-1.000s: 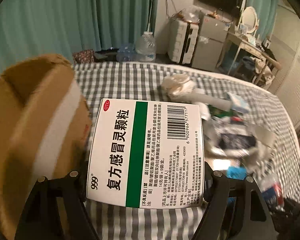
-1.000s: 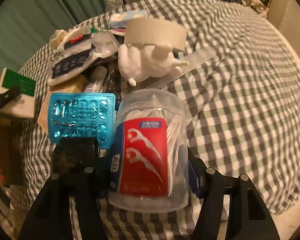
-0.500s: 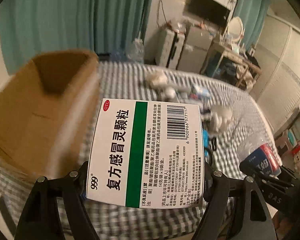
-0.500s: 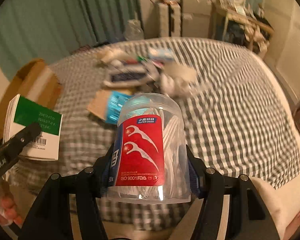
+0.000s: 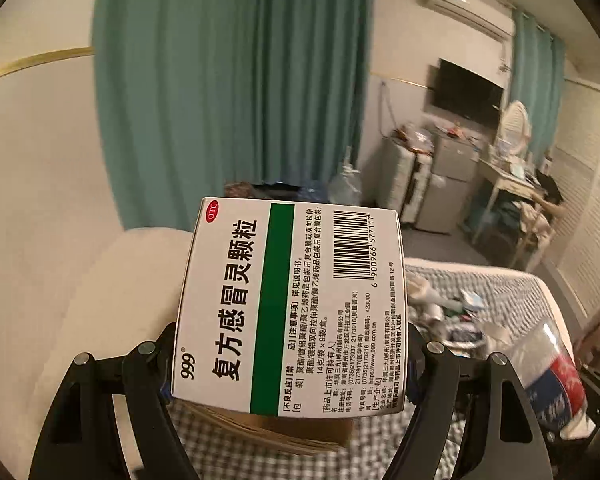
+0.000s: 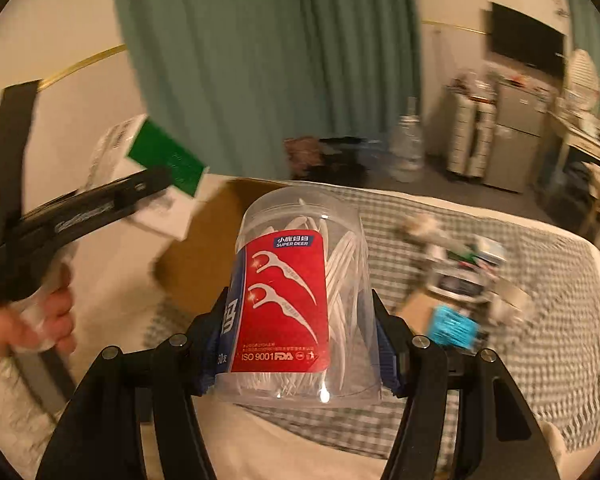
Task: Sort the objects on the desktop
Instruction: 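Carry the white medicine box in the left gripper while the right gripper carries the floss tub to the box, then open both grippers over the cardboard box, dropping the medicine box and floss tub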
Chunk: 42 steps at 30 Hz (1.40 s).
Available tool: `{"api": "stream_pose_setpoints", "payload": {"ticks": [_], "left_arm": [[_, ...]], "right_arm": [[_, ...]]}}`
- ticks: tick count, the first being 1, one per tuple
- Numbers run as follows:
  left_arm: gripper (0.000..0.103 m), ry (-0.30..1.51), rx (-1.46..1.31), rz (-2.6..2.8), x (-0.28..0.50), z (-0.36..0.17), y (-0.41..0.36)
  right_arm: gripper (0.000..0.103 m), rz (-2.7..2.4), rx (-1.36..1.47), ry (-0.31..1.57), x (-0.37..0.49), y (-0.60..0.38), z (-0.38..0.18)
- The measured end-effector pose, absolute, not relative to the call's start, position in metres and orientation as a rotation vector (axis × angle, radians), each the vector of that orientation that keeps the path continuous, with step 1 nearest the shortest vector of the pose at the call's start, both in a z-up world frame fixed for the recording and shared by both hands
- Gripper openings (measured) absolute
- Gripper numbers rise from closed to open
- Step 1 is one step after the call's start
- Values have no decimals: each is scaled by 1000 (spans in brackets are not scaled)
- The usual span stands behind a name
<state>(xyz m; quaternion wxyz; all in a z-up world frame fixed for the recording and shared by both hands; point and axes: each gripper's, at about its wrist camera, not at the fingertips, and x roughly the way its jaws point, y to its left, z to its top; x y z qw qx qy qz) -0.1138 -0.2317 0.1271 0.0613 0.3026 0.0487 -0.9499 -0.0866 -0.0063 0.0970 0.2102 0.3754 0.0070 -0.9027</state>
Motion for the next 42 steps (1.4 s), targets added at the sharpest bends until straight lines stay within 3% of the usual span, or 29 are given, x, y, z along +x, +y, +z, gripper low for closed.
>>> {"api": "stream_pose_setpoints", "payload": {"ticks": [10, 21, 23, 25, 33, 42], "left_arm": [[80, 243, 1057, -2797, -123, 51, -277], [80, 268, 1146, -2743, -139, 2, -304], [84, 298, 1145, -2722, -139, -1, -307], [94, 371, 1147, -2702, -138, -3, -314], [96, 422, 1145, -2700, -126, 7, -304], [102, 181, 1147, -2783, -100, 45, -210]], "right_arm": [[61, -2411, 1157, 85, -145, -95, 41], [62, -2338, 1347, -68, -200, -112, -21], [77, -2348, 1345, -117, -203, -110, -20], [85, -2377, 1300, -116, -200, -109, -11], [85, -2534, 1163, 2, -175, -72, 32], [88, -2710, 988, -11, -137, 23, 79]]}}
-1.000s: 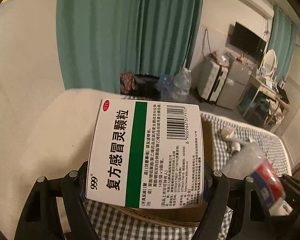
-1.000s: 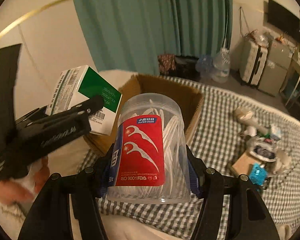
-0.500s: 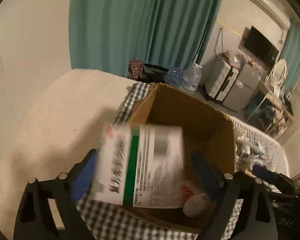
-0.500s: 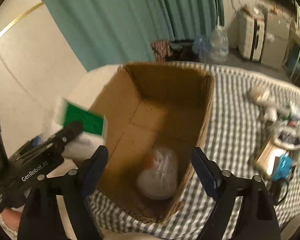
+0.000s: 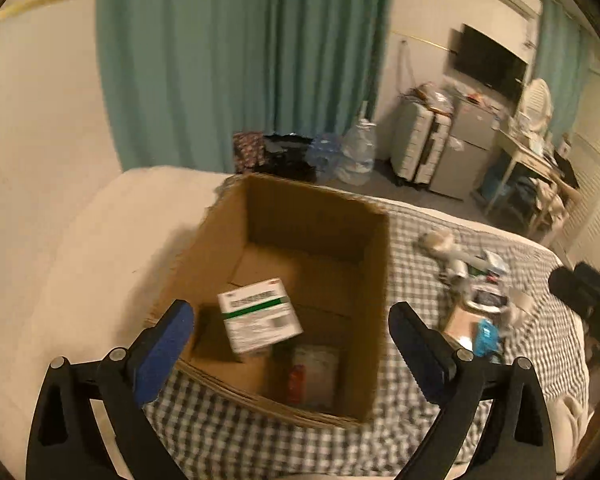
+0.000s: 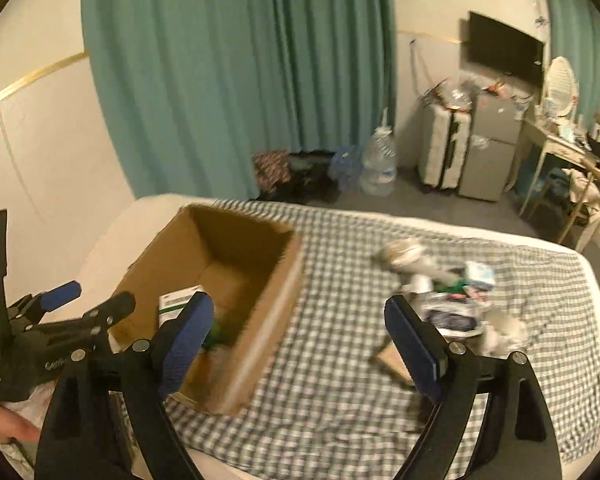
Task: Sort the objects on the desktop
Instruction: 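Open both grippers over the cardboard box, dropping the medicine box and floss tub, then reach the left gripper to the teal blister pack on the bed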
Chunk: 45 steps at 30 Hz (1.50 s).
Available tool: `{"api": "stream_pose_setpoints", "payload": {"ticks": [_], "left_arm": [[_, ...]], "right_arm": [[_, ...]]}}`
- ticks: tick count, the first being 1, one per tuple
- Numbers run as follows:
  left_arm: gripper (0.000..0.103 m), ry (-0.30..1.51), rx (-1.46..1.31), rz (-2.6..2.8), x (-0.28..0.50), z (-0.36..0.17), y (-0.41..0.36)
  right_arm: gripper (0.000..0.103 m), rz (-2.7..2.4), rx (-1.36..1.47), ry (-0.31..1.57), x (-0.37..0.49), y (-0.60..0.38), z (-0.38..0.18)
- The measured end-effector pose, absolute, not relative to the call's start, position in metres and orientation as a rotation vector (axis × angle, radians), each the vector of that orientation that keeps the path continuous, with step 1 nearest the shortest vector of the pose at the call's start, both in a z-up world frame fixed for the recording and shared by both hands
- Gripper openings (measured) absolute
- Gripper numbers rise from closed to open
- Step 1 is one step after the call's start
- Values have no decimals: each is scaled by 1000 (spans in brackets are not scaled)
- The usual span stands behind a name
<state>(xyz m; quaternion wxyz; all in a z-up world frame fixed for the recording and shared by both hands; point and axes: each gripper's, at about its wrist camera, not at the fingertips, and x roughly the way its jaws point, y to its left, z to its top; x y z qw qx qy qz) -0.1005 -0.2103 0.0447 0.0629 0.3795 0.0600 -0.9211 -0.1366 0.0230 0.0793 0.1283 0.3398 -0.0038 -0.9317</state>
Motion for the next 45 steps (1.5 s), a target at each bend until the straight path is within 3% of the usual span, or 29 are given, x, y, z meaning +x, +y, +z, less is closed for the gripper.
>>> {"api": "stream_pose_setpoints", "payload": {"ticks": [8, 13, 20, 26, 33, 37, 38, 39, 42, 43, 44, 45], "left_arm": [[103, 228, 1167, -2843, -78, 37, -116], [103, 132, 1320, -2807, -86, -3, -47], [103, 44, 1490, -2828, -112, -63, 35], [103, 5, 1514, -2765, -138, -90, 50], [103, 12, 1505, -2649, -162, -119, 20], [103, 56, 1548, -2590, -171, -137, 3], [103, 68, 1554, -2586, -172, -138, 1], [103, 86, 1556, -2587, -174, -140, 0], [103, 116, 1560, -2621, -180, -144, 6], [103, 117, 1561, -2638, -181, -144, 11], [103, 111, 1561, -2658, -183, -145, 19], [103, 101, 1562, -2684, -185, -145, 28]], "right_arm": [[92, -2840, 918, -150, -109, 137, 83], [92, -2896, 1076, -133, -115, 201, 42], [92, -2845, 1228, -400, -118, 270, -16], [92, -2697, 1396, -423, -131, 266, -69], [91, -2526, 1570, -308, -166, 220, -136], [65, -2406, 1694, -305, -185, 210, -168], [50, -2373, 1706, -315, -186, 210, -174], [43, -2346, 1712, -327, -186, 212, -177], [41, -2418, 1622, -367, -179, 227, -162], [22, -2478, 1574, -357, -176, 235, -151], [13, -2534, 1545, -332, -175, 244, -141], [13, -2603, 1518, -304, -173, 255, -132]]}}
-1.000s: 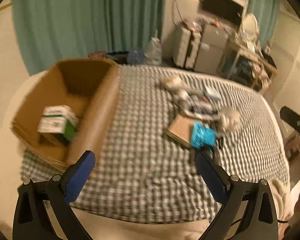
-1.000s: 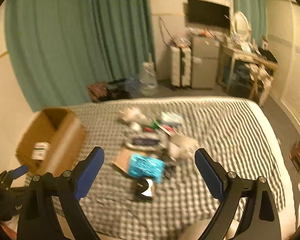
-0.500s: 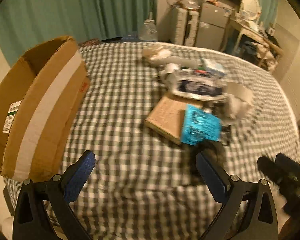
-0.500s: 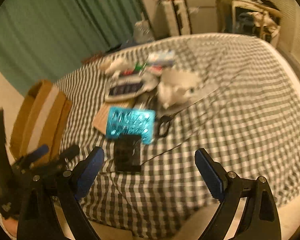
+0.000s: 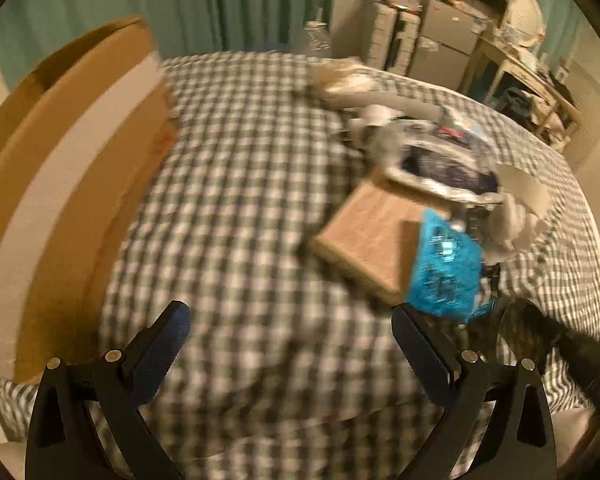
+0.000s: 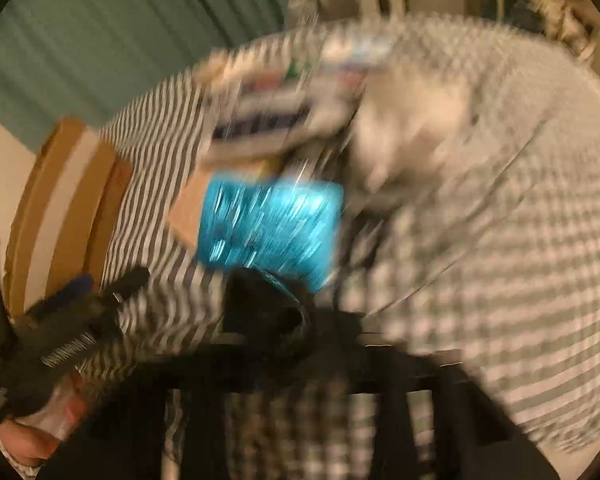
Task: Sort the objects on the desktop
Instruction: 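Reach the left gripper to the teal blister pack on the bed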
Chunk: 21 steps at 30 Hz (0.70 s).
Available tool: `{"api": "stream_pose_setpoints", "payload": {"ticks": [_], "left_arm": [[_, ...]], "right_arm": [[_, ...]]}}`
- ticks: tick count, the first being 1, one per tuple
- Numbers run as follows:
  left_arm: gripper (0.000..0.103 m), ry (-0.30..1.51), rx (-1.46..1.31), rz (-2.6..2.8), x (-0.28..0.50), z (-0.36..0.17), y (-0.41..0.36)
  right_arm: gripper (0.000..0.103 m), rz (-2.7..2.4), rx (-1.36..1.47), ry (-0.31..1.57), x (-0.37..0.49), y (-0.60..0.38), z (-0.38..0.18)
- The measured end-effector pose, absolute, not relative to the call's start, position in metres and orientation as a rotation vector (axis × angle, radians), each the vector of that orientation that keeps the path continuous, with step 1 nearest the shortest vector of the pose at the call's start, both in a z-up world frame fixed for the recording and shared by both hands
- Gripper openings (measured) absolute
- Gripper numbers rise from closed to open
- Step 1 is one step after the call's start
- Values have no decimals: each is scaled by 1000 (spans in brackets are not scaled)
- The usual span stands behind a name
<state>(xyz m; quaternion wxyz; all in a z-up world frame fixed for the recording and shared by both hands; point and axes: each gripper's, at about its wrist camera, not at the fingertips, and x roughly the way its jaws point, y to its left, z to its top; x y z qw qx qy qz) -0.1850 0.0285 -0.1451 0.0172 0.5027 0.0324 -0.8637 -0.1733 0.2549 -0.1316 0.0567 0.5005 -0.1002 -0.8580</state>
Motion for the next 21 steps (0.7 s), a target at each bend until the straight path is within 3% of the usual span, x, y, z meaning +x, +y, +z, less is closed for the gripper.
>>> {"api": "stream_pose_setpoints", "payload": {"ticks": [2, 5, 10, 12, 13, 14, 21], "left_arm": [[103, 72, 1584, -2729, -191, -149, 51], [103, 26, 1611, -2764, -201, -156, 78], [103, -28, 1652, -2793, -211, -168, 110], [103, -85, 1668, -2775, -215, -174, 118], [103, -117, 1662, -2765, -215, -176, 121], [103, -154, 1647, -2766, -216, -177, 126], [103, -241, 1630, -2794, -207, -172, 146]], "right_arm": [[13, -2676, 1506, -303, -173, 281, -125], [13, -2604, 1521, -555, -172, 313, -135], [13, -2546, 1572, -725, -180, 335, -148], [32, -2532, 1608, -740, -188, 334, -153], [53, -2524, 1632, -748, -192, 334, -158], [60, -2522, 1639, -766, -192, 336, -161], [61, -2516, 1576, -827, -184, 344, -155]]}}
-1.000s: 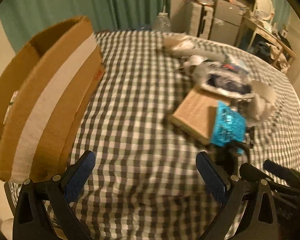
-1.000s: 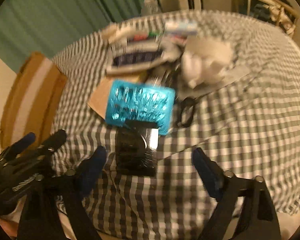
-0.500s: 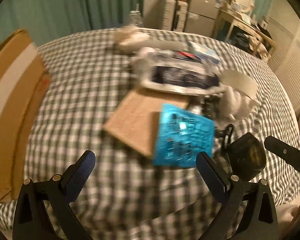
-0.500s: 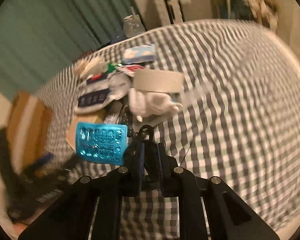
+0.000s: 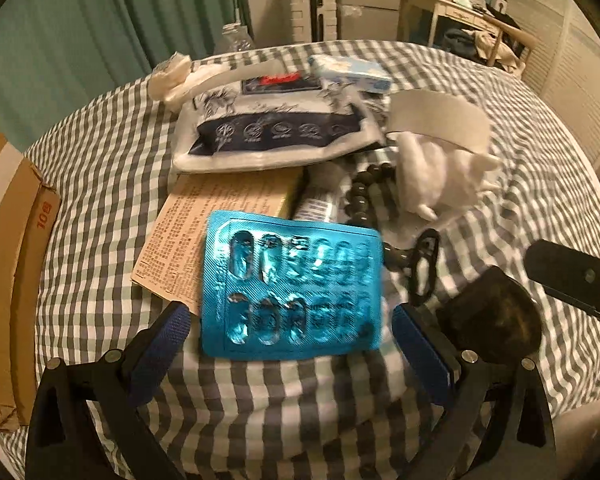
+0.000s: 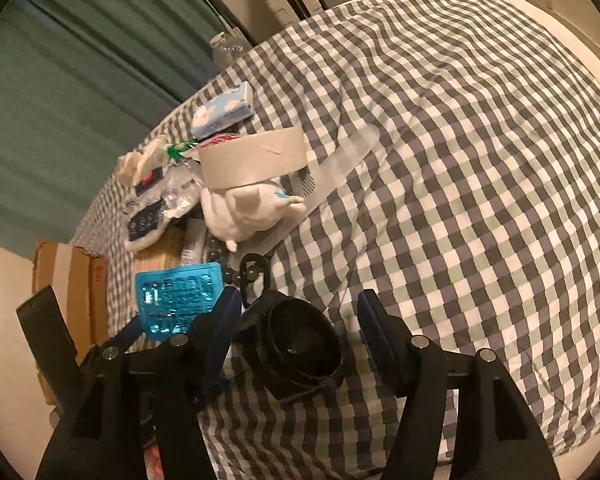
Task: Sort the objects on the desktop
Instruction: 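Reach the left gripper to the teal blister pack on the bed, then grasp the teal blister pack with the left gripper and lift it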
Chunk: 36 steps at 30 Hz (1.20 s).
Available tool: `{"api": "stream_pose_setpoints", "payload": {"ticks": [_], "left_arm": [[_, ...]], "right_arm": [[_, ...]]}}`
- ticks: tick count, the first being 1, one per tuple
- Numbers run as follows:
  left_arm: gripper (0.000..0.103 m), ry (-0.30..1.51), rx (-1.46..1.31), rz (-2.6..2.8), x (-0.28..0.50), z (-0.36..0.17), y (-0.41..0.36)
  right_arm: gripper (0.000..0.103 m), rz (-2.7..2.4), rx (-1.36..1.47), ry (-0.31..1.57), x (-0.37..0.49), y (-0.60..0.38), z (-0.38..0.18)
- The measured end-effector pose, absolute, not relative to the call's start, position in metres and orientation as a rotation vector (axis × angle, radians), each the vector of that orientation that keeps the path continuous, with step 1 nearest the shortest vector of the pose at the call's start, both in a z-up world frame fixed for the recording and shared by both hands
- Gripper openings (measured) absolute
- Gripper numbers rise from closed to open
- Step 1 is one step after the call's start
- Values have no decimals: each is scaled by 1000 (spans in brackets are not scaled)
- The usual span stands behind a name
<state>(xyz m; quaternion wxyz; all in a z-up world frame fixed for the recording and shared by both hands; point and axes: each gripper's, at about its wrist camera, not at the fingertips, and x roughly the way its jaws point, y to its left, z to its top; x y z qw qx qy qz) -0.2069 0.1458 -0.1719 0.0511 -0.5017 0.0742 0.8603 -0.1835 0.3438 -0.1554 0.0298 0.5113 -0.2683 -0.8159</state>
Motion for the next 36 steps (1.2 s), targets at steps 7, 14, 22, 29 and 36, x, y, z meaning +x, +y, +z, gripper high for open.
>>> {"api": "stream_pose_setpoints", "payload": {"ticks": [7, 14, 22, 29, 36], "left_arm": [[103, 441, -1464, 2588, -201, -176, 175], [77, 545, -1391, 2603, -202, -175, 170], [66, 369, -1410, 2543, -207, -161, 140], [88, 351, -1295, 2548, -215, -143, 129], [93, 686, -1151, 2284, -217, -138, 123]], "right_arm": [[75, -2492, 1652, -581, -182, 319, -150], [75, -2472, 1693, -671, -182, 330, -161], [75, -2439, 1731, -597, -183, 318, -165], [75, -2433, 1745, -611, -185, 318, -168], [76, -2393, 1800, -489, -190, 303, -173]]}}
